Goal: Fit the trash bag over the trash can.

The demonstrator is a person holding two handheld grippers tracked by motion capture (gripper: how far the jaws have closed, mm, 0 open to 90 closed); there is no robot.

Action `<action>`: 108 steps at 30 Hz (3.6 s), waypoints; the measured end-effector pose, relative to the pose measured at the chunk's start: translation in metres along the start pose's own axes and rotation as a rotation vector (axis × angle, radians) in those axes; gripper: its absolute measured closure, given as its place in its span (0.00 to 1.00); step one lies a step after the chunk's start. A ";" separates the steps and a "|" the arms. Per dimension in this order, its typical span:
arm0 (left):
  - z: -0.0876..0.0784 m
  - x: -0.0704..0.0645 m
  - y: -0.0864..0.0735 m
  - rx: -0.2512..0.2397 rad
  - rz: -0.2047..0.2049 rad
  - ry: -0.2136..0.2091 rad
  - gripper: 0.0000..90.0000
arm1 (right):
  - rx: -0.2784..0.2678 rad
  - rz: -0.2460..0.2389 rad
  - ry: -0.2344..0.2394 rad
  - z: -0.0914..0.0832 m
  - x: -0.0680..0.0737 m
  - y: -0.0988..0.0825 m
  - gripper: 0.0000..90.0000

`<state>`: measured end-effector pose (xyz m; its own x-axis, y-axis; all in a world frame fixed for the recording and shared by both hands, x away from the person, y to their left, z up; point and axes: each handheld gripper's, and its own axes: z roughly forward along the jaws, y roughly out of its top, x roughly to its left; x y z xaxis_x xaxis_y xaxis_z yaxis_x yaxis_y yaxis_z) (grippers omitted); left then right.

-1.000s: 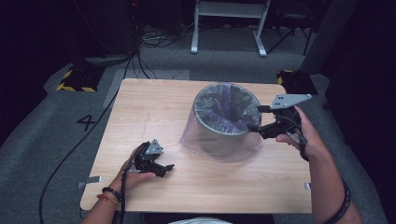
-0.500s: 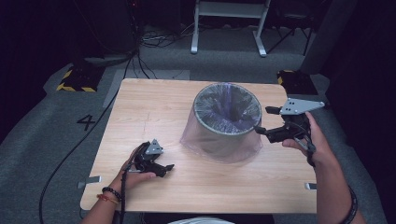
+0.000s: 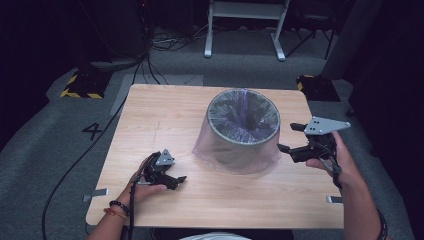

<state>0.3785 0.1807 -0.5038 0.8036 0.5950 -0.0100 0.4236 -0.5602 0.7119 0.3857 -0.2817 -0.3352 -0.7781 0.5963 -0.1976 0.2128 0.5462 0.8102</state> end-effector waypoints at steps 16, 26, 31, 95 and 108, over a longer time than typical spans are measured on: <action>0.000 0.000 0.000 0.000 0.000 0.000 0.16 | 0.052 0.029 -0.020 0.017 0.001 -0.032 0.20; 0.000 0.000 0.000 0.000 0.000 0.000 0.16 | 0.141 0.028 -0.032 0.037 0.004 -0.056 0.20; 0.000 0.000 0.000 0.000 0.001 0.000 0.16 | 0.184 0.022 -0.025 0.045 0.007 -0.068 0.20; 0.000 0.000 0.000 0.000 -0.002 0.004 0.16 | 0.172 0.335 -0.108 0.019 0.014 -0.191 0.16; 0.000 0.000 0.000 -0.001 -0.002 0.004 0.16 | 0.176 0.368 -0.157 0.012 0.007 -0.198 0.15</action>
<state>0.3781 0.1807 -0.5038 0.8012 0.5983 -0.0089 0.4249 -0.5584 0.7125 0.3449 -0.3786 -0.5036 -0.5350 0.8449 -0.0056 0.5672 0.3640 0.7387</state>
